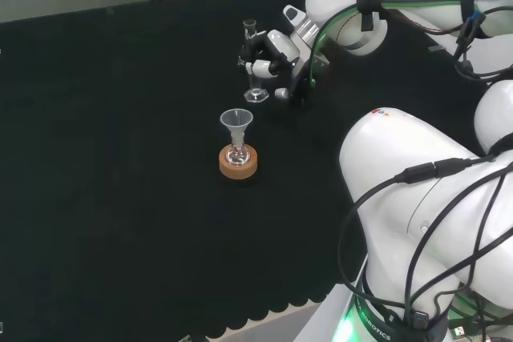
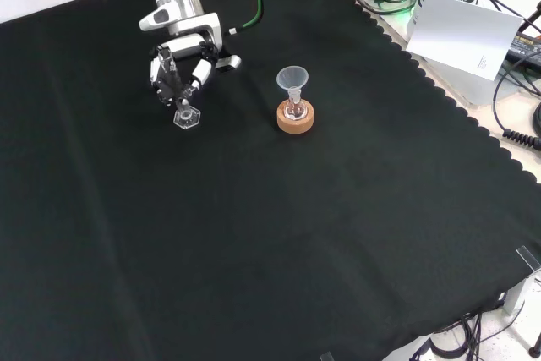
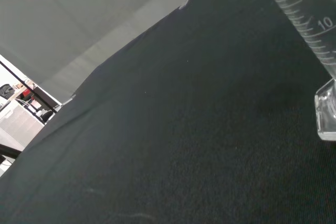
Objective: Put the graduated cylinder back on the table.
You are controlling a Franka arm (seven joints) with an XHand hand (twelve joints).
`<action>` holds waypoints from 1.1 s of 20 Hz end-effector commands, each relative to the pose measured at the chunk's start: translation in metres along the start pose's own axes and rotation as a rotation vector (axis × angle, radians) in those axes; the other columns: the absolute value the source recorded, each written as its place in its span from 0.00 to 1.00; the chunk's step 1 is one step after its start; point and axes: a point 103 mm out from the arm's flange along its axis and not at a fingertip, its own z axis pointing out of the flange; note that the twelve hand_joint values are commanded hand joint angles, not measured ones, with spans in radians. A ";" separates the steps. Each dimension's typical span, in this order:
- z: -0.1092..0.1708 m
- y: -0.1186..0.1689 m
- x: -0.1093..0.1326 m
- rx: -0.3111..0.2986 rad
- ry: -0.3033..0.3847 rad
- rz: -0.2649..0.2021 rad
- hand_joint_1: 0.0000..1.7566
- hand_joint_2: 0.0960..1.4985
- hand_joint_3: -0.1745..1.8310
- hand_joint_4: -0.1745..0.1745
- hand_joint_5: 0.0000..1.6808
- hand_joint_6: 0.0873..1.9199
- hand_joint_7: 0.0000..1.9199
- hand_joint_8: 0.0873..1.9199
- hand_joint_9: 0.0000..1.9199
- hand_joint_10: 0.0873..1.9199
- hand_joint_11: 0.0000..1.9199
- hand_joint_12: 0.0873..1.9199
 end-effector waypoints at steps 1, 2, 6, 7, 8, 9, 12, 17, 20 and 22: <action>0.002 -0.003 0.000 0.018 0.007 -0.009 0.71 0.73 0.09 0.00 0.57 0.52 0.51 0.52 0.71 0.00 0.57 0.40; 0.002 -0.003 0.000 0.027 0.018 -0.011 0.70 0.73 0.09 0.00 0.58 0.51 0.50 0.46 0.70 0.00 0.57 0.41; 0.000 -0.005 -0.002 0.058 0.053 -0.011 0.64 0.72 0.08 0.27 0.54 0.48 0.43 0.31 0.62 0.00 0.45 0.51; -0.001 -0.006 -0.002 0.062 0.058 -0.011 0.63 0.71 0.07 0.33 0.50 0.43 0.40 0.30 0.60 0.00 0.41 0.54; -0.002 -0.007 -0.003 0.069 0.061 -0.010 0.62 0.69 0.06 0.37 0.46 0.40 0.38 0.29 0.57 0.00 0.36 0.57; -0.003 -0.008 -0.003 0.076 0.063 -0.010 0.61 0.69 0.05 0.39 0.43 0.37 0.36 0.29 0.55 0.00 0.33 0.59; -0.010 -0.010 -0.004 0.096 0.066 -0.007 0.59 0.68 0.01 0.38 0.34 0.33 0.31 0.29 0.51 0.00 0.26 0.63; -0.031 -0.010 0.001 0.081 0.048 0.002 0.56 0.66 0.00 0.33 0.25 0.26 0.27 0.30 0.47 0.00 0.22 0.66; -0.064 -0.005 0.010 0.096 0.022 0.010 0.52 0.63 0.00 0.30 0.20 0.18 0.20 0.30 0.42 0.00 0.17 0.67; -0.082 -0.007 0.013 0.092 0.003 0.018 0.50 0.61 0.00 0.28 0.18 0.11 0.15 0.31 0.39 0.00 0.14 0.69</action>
